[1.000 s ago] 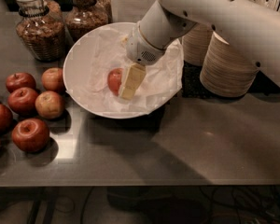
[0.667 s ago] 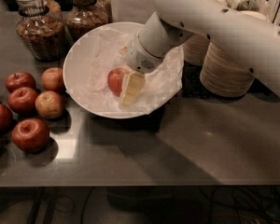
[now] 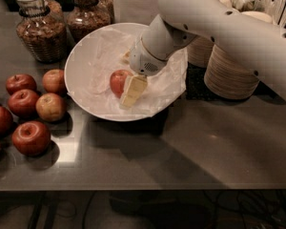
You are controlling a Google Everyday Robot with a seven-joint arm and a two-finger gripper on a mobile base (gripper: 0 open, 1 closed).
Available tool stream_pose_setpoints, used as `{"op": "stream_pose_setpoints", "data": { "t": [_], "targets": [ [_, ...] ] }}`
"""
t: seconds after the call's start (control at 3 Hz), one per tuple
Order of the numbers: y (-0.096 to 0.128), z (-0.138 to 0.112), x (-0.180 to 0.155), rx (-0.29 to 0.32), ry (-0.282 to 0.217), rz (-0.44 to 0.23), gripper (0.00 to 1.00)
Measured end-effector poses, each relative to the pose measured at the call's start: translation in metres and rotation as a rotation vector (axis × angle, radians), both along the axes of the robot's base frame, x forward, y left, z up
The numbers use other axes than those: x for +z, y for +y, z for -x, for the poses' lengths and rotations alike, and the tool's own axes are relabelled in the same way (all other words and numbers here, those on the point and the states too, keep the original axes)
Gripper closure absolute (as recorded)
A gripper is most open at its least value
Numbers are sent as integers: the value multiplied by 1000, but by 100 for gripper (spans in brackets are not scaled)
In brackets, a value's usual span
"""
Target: Pick apple from white bowl
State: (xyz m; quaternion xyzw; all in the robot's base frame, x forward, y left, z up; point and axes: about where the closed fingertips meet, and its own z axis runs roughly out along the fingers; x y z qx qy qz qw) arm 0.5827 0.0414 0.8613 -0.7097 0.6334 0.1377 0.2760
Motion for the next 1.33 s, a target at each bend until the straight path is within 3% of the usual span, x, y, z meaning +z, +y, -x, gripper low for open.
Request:
{"op": "stream_pose_setpoints", "data": {
  "t": [1.0, 1.33],
  "targets": [
    [0, 0, 0, 0, 0, 0, 89],
    [0, 0, 0, 0, 0, 0, 100]
  ]
}}
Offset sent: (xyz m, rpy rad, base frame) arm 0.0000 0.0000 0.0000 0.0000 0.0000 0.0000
